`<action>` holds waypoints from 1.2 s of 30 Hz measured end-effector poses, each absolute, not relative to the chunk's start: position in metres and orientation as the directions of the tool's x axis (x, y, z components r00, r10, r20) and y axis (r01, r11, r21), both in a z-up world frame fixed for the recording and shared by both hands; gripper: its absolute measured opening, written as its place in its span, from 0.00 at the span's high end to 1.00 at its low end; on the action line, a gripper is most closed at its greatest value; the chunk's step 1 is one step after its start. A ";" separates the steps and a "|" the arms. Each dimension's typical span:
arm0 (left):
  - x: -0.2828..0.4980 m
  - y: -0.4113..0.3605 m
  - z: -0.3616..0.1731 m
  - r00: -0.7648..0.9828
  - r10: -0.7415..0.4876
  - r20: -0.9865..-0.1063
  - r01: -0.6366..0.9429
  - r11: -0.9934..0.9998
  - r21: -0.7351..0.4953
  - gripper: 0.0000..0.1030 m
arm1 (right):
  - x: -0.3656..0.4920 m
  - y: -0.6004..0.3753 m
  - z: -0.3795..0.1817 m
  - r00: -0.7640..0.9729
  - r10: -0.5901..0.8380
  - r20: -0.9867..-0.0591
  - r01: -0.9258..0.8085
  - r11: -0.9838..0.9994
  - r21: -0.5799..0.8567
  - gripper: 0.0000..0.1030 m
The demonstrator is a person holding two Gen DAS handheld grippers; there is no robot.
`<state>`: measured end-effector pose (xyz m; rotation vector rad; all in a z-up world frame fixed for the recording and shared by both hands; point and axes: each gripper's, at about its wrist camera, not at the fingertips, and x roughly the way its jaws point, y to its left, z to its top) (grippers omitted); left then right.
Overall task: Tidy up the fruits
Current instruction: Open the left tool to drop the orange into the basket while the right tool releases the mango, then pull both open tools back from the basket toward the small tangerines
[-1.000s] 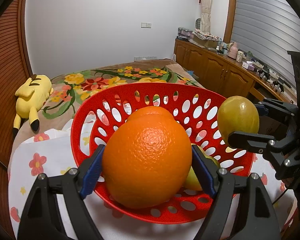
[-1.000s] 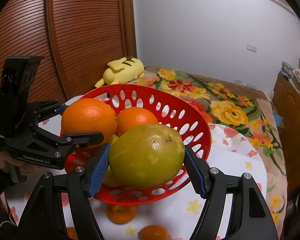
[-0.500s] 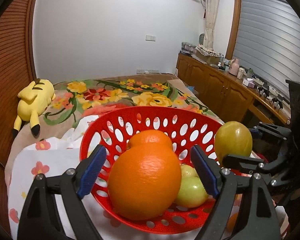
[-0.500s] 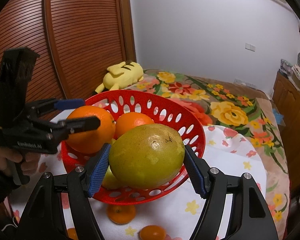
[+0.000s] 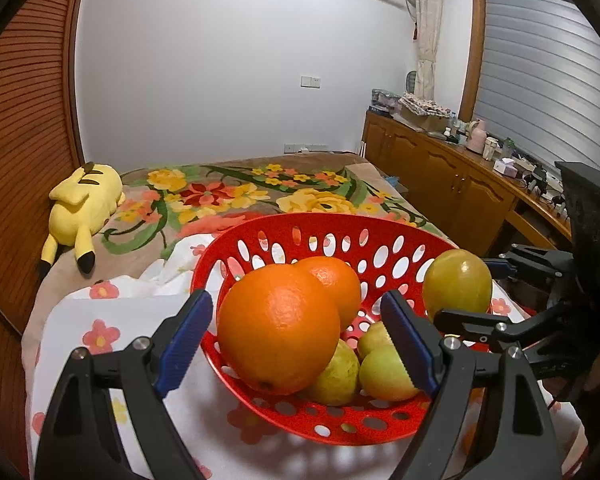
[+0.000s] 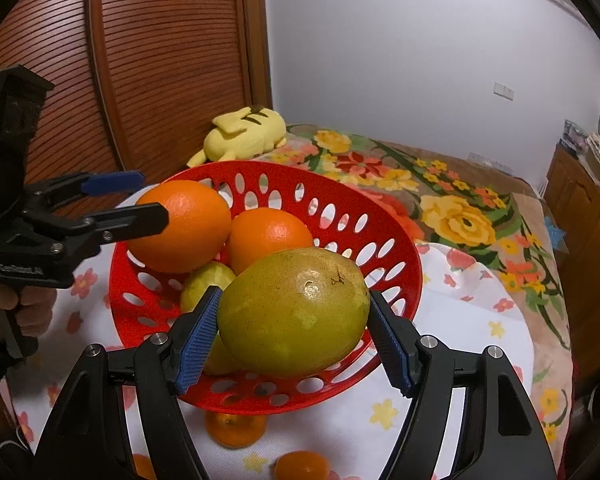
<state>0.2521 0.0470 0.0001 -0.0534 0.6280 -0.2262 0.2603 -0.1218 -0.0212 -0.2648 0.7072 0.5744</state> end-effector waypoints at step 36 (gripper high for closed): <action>0.193 0.051 0.008 0.805 -0.223 -0.550 0.191 0.975 -0.116 0.16 | 0.237 -0.126 -0.006 0.658 0.361 -0.662 -0.522 0.851 -0.055 0.27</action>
